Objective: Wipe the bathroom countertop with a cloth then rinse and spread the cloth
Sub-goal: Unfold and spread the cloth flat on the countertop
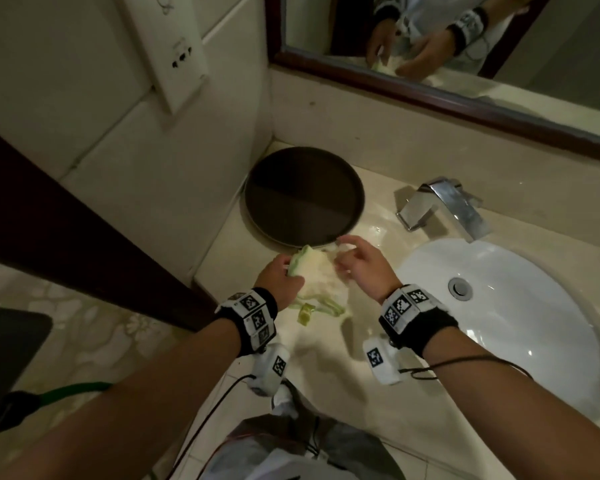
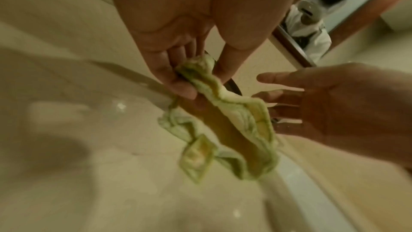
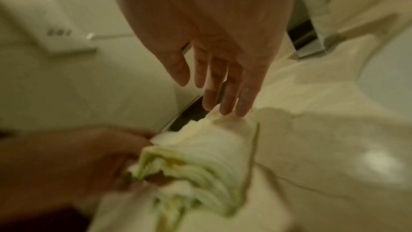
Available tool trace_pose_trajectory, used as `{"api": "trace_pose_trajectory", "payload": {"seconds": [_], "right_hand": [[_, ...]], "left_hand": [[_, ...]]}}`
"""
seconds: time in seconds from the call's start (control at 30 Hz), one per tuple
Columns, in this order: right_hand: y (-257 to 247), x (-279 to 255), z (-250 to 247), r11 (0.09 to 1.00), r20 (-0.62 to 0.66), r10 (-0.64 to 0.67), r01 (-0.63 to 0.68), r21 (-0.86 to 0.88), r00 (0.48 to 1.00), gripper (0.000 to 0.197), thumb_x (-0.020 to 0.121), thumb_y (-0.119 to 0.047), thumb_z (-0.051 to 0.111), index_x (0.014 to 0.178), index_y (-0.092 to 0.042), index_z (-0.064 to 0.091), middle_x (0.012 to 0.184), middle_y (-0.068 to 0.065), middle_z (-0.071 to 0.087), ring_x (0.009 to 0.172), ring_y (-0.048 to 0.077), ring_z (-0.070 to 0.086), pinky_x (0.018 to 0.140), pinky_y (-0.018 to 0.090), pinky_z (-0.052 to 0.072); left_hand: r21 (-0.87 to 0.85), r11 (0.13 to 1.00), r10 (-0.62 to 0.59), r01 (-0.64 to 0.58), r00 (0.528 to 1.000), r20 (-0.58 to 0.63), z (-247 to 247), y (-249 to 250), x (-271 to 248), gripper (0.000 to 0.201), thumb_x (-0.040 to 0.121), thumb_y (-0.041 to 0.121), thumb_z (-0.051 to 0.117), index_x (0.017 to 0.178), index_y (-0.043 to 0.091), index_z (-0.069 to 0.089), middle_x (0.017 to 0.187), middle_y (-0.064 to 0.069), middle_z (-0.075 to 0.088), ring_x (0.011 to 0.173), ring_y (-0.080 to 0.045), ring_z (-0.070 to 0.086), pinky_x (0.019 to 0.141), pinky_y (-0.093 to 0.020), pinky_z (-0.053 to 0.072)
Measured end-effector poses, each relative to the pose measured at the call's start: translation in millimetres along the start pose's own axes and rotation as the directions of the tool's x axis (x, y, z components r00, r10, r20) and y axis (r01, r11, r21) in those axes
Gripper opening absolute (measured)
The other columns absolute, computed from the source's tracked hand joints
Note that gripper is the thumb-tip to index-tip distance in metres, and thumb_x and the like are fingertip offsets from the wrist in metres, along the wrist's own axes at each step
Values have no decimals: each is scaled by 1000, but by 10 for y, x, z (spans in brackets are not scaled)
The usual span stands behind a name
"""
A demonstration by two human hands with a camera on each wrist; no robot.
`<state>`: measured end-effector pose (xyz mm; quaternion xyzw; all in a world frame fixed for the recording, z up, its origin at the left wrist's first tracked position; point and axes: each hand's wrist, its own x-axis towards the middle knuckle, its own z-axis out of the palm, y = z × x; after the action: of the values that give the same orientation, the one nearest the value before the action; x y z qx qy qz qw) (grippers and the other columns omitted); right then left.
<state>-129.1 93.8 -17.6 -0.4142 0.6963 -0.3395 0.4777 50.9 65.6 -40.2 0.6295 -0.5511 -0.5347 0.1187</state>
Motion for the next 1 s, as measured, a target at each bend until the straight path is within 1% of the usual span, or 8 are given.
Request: {"api": "trace_pose_trajectory", "payload": {"seconds": [0.07, 0.2, 0.3, 0.4, 0.53, 0.73, 0.83, 1.0], "right_hand": [[165, -46, 17, 933, 84, -116, 137, -332, 990, 26, 91, -15, 56, 113, -25, 64, 99, 6, 70, 88, 23, 66, 83, 35, 53], [438, -198, 134, 600, 280, -222, 358, -716, 934, 40, 80, -12, 63, 119, -20, 65, 135, 9, 52, 127, 27, 46, 105, 35, 41], [449, -294, 144, 528, 224, -300, 357, -771, 927, 45, 79, -14, 65, 124, -16, 62, 141, 15, 47, 128, 34, 43, 101, 41, 43], [421, -304, 90, 499, 189, -306, 326, -803, 933, 46, 85, -23, 61, 129, -15, 55, 141, 12, 45, 128, 32, 41, 101, 39, 40], [502, -291, 50, 449, 254, -282, 361, -817, 925, 46, 88, -29, 59, 131, -15, 53, 145, 10, 45, 135, 30, 39, 103, 40, 36], [629, -283, 49, 449, 277, -260, 370, -813, 925, 48, 92, -28, 54, 137, -18, 45, 154, 4, 34, 145, 24, 26, 111, 45, 28], [589, -243, 91, 484, 253, -241, 342, -805, 937, 47, 87, -24, 56, 133, -19, 46, 153, 3, 33, 144, 23, 25, 109, 43, 27], [434, -216, 97, 741, 45, -174, 161, -651, 984, 47, 84, -25, 61, 130, -26, 53, 144, 8, 32, 130, 26, 36, 104, 35, 39]], "left_hand": [[204, 979, -23, 23, 1000, -4, -35, -40, -1, 47, 84, 20, 58, 129, 23, 43, 112, -7, 64, 101, -32, 61, 91, -40, 50], [524, 849, 54, -66, 998, 38, -53, -55, -15, 59, 90, 23, 49, 144, 26, 24, 113, -11, 62, 102, -33, 59, 86, -37, 47], [650, 740, 194, -175, 980, 43, -43, -29, -22, 62, 87, 16, 49, 143, 25, 24, 121, -10, 54, 107, -30, 52, 87, -38, 46], [771, 486, 423, -412, 883, 205, 17, -55, 13, 65, 83, 9, 53, 143, 21, 30, 146, -4, 34, 131, -25, 35, 100, -39, 40], [803, 273, 355, -529, 832, 427, 65, -79, 101, 61, 95, 24, 43, 150, 20, 19, 161, 0, 6, 148, -20, 8, 108, -42, 34], [850, 226, 144, -476, 879, 454, -13, -165, 188, 66, 100, 48, 23, 153, 25, -9, 160, 5, -18, 148, -26, 1, 117, -49, 13], [847, 254, 93, -467, 884, 459, 14, -70, 186, 66, 101, 45, 25, 152, 24, -10, 159, 5, -19, 148, -27, 3, 116, -49, 16], [700, 599, 266, -388, 921, 283, -58, 16, 117, 56, 95, 30, 48, 148, 25, 30, 156, 3, 27, 135, -22, 37, 110, -32, 33]]}}
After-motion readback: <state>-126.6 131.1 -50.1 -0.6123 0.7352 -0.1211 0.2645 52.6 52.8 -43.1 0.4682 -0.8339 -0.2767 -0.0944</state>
